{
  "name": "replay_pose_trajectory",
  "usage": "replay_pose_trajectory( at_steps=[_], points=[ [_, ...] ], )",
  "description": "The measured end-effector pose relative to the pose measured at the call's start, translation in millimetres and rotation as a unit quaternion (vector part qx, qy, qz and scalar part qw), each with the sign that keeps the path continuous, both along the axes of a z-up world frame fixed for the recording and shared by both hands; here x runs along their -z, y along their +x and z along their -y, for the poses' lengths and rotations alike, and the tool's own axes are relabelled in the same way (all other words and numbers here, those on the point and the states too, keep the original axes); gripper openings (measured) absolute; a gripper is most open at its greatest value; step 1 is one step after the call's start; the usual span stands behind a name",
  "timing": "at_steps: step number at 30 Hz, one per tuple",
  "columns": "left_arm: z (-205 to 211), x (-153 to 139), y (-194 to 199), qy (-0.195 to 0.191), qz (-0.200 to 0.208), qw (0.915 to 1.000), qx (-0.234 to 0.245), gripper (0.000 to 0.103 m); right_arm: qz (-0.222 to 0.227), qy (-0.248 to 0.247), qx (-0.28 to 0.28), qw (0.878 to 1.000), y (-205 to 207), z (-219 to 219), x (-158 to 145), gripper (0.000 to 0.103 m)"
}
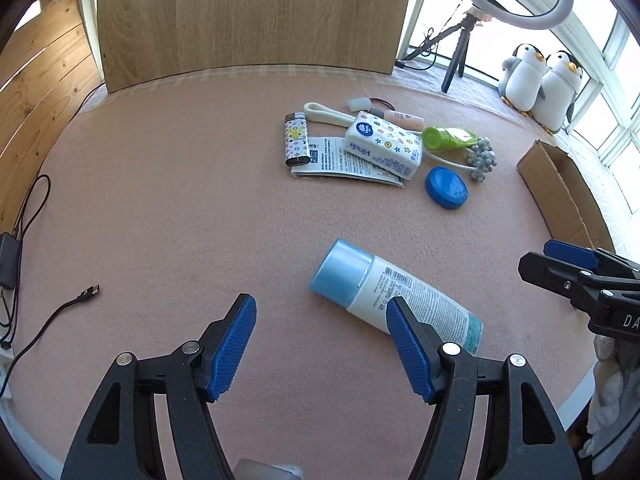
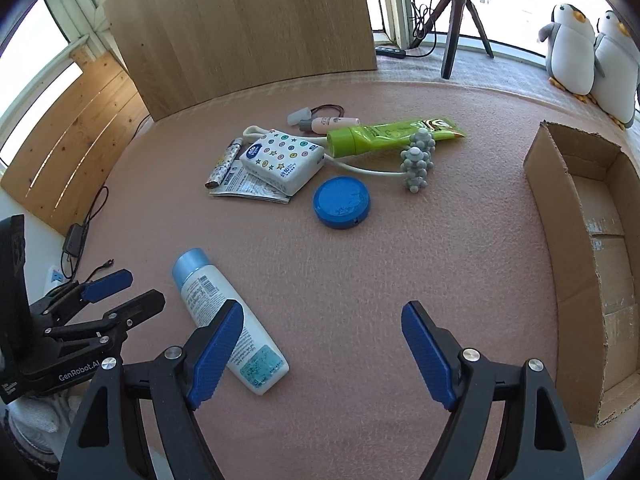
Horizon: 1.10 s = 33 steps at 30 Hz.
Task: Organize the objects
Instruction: 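Turn the bottle with the left gripper and release it on the table, then close the right gripper around the middle of the sunscreen bottle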
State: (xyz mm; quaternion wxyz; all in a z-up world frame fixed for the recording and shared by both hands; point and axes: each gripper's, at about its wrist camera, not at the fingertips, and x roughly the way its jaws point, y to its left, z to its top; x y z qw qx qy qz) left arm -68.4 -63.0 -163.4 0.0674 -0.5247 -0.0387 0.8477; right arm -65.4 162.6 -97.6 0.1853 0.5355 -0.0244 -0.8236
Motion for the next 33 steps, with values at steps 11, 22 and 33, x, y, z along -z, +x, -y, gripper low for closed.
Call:
replay_pose_trajectory(
  at_steps=[11, 22, 33],
  points=[
    [1.6, 25.2, 5.3, 0.031, 0.034, 0.9981, 0.041, 0.071, 0.080, -0.050, 0.013, 0.995, -8.7, 20.8, 35.9, 0.070],
    [25.0, 23.7, 23.2, 0.034, 0.030, 0.9989, -0.013, 0.063, 0.121, -0.064, -0.049, 0.989, -2.3, 39.6, 50.8, 0.047],
    [56.0, 21.7, 32.3, 0.044, 0.024, 0.9962, -0.071, 0.056, 0.118, -0.060, -0.105, 0.986, 17.0, 74.5, 50.1, 0.047]
  ],
)
